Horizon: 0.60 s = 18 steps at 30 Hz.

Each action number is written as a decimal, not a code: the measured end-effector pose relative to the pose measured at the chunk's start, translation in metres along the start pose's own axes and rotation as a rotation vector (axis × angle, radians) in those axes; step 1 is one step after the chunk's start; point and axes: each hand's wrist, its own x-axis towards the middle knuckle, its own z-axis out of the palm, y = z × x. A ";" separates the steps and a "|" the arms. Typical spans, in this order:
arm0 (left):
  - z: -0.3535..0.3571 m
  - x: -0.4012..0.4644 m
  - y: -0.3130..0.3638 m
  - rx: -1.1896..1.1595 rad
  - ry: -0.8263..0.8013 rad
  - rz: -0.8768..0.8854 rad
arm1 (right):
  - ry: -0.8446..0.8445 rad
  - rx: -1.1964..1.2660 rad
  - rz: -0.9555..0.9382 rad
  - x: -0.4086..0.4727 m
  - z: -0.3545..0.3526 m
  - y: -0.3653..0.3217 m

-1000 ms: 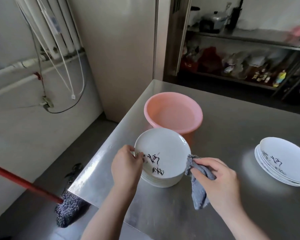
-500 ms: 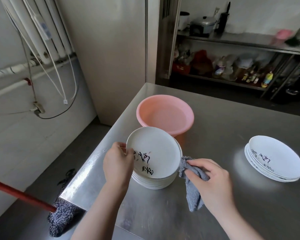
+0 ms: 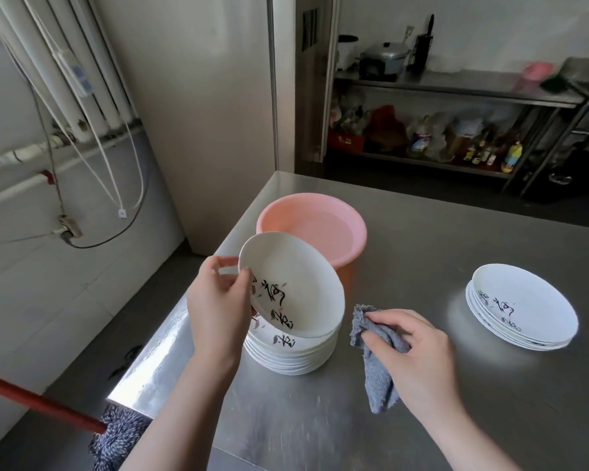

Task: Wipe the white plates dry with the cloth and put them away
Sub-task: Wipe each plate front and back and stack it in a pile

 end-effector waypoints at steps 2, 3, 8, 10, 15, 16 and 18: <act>0.003 -0.003 0.008 -0.026 -0.017 0.035 | 0.036 -0.008 0.009 0.000 -0.011 -0.002; 0.006 -0.005 0.011 -0.036 -0.036 0.048 | 0.064 -0.011 0.012 0.000 -0.018 -0.003; 0.035 -0.017 0.018 -0.072 -0.172 0.050 | 0.233 -0.051 0.029 0.000 -0.058 -0.005; 0.054 -0.029 0.018 -0.083 -0.241 0.023 | 0.280 -0.056 0.050 -0.006 -0.076 0.000; 0.112 -0.086 0.008 -0.127 -0.370 -0.021 | 0.371 -0.055 0.118 -0.030 -0.135 0.027; 0.126 -0.101 0.003 -0.114 -0.396 -0.033 | 0.390 -0.070 0.133 -0.035 -0.149 0.035; 0.152 -0.134 -0.011 -0.086 -0.452 -0.086 | 0.421 -0.084 0.159 -0.046 -0.175 0.053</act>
